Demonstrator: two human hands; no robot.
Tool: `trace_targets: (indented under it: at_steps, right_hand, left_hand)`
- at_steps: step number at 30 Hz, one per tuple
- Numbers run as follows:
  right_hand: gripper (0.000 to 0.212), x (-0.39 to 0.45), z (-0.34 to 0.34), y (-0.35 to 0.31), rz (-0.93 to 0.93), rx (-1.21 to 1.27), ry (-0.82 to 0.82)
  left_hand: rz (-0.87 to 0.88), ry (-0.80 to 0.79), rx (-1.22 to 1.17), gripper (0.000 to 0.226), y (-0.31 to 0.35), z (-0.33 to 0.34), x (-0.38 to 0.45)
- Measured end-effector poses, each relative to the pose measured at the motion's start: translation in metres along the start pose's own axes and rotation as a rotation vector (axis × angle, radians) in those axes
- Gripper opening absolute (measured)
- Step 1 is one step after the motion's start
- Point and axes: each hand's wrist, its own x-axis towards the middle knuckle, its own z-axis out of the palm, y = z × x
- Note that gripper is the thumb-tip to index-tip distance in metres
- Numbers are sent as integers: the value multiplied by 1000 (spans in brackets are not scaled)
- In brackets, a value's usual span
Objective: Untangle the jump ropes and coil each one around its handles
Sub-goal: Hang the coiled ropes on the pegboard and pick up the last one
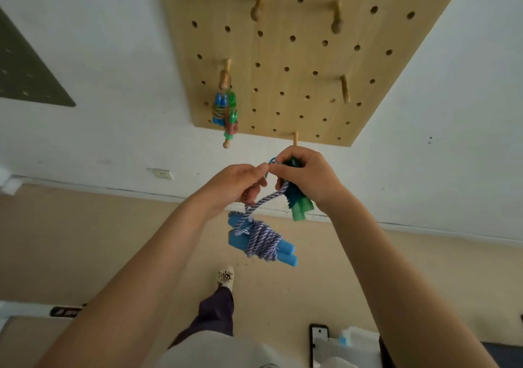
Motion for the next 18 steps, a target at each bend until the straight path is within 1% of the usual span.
trace_targets:
  at_steps: [2,4,7,9,11,13,16,18]
  right_hand:
    - [15,26,0,1,36,7,24]
    - [19,52,-1,1,61,33,65]
    - [18,85,-6,-5,84,143,95]
    - [29,105,-9,-10,100,194,98]
    - [32,124,-8,-12,105,223,107]
    - [27,141,-4,-15,99,250,105]
    - [15,160,1,-21,68,285,71]
    - [8,169,4,-25,59,305,56]
  left_hand:
    - [-8,-38,73,53,1,-16,23]
    - [-15,-23,34,57,1,-32,49]
    - [-57,21,-57,46,9,-56,83]
    - [-67,-4,-134,41,18,-71,101]
    - [-42,-21,-186,37,27,-85,118]
    - [0,7,-231,33,36,-93,134]
    - [18,68,-296,33,50,-96,156]
    - [31,82,-322,24,59,-97,165]
